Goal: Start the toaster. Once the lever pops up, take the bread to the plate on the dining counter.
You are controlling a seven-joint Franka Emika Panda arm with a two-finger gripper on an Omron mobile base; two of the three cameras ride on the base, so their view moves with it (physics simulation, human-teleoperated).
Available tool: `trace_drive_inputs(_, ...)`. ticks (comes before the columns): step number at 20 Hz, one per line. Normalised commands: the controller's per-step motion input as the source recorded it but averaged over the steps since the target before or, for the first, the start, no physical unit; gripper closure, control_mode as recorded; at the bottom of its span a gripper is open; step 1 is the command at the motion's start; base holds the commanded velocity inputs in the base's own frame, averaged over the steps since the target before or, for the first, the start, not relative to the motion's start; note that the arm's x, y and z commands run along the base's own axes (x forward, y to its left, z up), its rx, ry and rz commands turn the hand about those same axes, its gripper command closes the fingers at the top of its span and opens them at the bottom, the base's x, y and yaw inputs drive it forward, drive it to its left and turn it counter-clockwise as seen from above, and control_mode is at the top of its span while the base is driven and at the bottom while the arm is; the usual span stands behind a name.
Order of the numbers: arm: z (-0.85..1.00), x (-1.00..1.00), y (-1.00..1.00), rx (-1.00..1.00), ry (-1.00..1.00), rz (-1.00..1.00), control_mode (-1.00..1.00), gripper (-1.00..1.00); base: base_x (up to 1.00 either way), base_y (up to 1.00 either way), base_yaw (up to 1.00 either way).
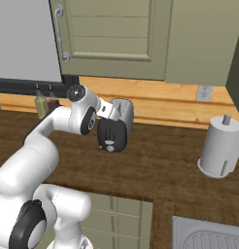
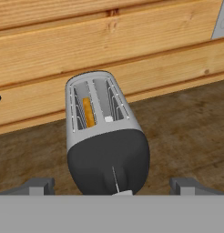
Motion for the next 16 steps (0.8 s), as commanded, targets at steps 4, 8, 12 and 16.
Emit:
trace_drive_inputs(4, 0.00, 0.00, 0.00, 0.00, 0.00, 0.00, -1.00, -1.00, 0.00, 0.00, 0.00)
trace_drive_inputs(8, 0.00, 0.00, 0.00, 0.00, 0.00, 0.00, -1.00, -1.00, 0.00, 0.00, 0.00)
trace_drive_inputs(12, 0.00, 0.00, 0.00, 0.00, 0.00, 0.00, -1.00, -1.00, 0.00, 0.00, 0.00)
trace_drive_inputs(16, 0.00, 0.00, 0.00, 0.00, 0.00, 0.00, -1.00, -1.00, 0.00, 0.00, 0.00)
